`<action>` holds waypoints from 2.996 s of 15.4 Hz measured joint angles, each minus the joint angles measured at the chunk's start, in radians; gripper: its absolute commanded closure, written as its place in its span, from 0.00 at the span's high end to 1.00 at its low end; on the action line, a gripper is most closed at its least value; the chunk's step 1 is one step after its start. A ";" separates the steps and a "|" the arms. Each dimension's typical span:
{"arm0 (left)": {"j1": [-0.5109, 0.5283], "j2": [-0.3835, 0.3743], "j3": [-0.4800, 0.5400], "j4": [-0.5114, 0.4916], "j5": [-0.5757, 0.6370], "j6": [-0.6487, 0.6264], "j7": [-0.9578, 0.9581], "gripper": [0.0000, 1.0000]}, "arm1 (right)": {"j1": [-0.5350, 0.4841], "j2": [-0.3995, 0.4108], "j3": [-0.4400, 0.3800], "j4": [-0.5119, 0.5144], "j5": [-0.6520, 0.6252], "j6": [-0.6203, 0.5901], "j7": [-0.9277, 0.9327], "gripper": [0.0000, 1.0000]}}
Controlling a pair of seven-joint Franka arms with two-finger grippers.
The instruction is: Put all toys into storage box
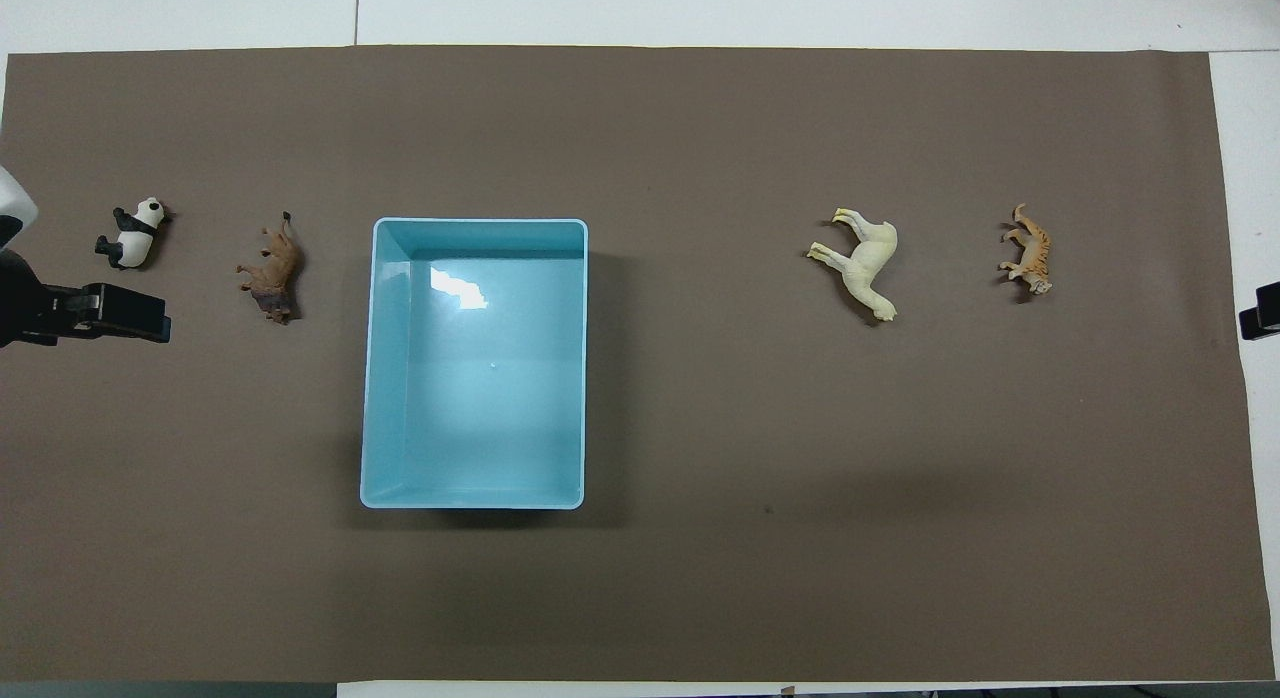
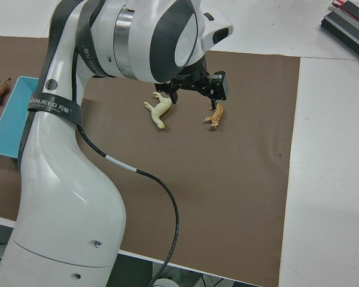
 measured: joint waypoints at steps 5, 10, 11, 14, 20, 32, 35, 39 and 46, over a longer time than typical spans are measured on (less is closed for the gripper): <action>0.000 0.000 0.000 0.000 0.000 0.000 0.000 1.00 | 0.000 0.000 0.000 0.000 0.000 0.004 0.000 1.00; 0.000 0.000 0.000 0.000 0.000 0.000 0.000 1.00 | -0.002 0.000 -0.003 -0.009 -0.001 0.007 0.000 1.00; 0.000 0.000 0.000 0.000 0.000 0.000 0.000 1.00 | -0.002 0.000 -0.005 -0.015 -0.001 0.021 0.000 1.00; 0.000 0.000 0.000 0.000 0.000 0.001 0.000 1.00 | -0.006 0.003 -0.007 -0.061 -0.001 0.085 0.000 1.00; 0.000 0.000 0.001 -0.033 0.000 0.120 -0.001 1.00 | -0.006 0.116 -0.009 -0.132 -0.001 0.264 0.000 1.00; 0.018 0.437 0.009 -0.033 0.001 0.578 0.000 1.00 | -0.009 0.384 -0.010 -0.203 0.006 0.663 0.041 1.00; 0.019 0.501 0.009 0.023 0.002 0.580 0.005 1.00 | -0.004 0.443 -0.008 -0.205 0.007 0.736 0.046 1.00; 0.022 0.507 0.009 0.027 0.002 0.580 0.042 1.00 | 0.001 0.482 -0.005 -0.205 0.008 0.792 0.048 1.00; 0.037 0.509 0.010 -0.021 0.002 0.578 0.085 1.00 | 0.013 0.523 -0.005 -0.215 0.008 0.843 0.049 0.97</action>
